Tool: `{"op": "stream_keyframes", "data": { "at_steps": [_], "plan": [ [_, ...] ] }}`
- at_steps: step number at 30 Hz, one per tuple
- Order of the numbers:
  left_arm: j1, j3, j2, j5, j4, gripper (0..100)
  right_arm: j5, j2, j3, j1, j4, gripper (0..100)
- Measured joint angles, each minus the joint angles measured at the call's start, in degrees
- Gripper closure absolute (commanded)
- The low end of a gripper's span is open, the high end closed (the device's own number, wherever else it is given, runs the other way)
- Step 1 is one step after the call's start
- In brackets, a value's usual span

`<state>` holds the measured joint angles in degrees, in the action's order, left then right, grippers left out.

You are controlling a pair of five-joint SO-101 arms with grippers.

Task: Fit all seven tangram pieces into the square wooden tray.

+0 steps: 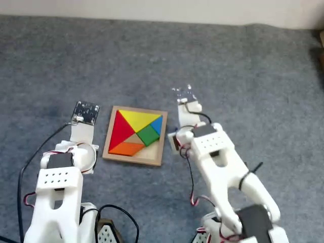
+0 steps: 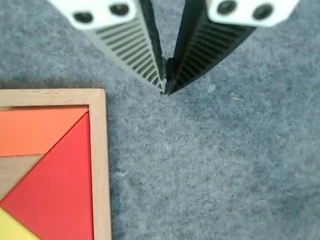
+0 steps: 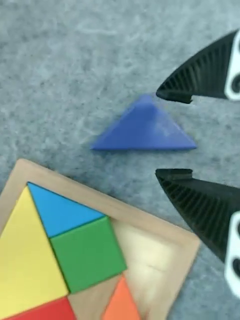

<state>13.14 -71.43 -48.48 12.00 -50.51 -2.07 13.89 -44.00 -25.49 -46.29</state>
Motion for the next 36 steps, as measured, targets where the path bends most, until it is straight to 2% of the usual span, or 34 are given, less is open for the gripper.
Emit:
{"op": "stream_keyframes", "data": {
  "at_steps": [11, 17, 21, 36],
  "plan": [
    [0.0, 0.0, 0.0, 0.0, 0.18, 97, 0.0, -9.93, 6.07, 0.44, -0.09, 78.0],
    [0.0, 0.0, 0.0, 0.0, 0.18, 97, 0.0, -10.11, 8.88, 0.7, -6.33, 69.3],
    [0.0, 0.0, 0.0, 0.0, 0.18, 97, 0.0, -10.11, 10.73, 0.7, -9.14, 68.7],
    [0.0, 0.0, 0.0, 0.0, 0.18, 97, 0.0, -13.89, 10.9, -0.18, -6.59, 68.7]
  ]
}}
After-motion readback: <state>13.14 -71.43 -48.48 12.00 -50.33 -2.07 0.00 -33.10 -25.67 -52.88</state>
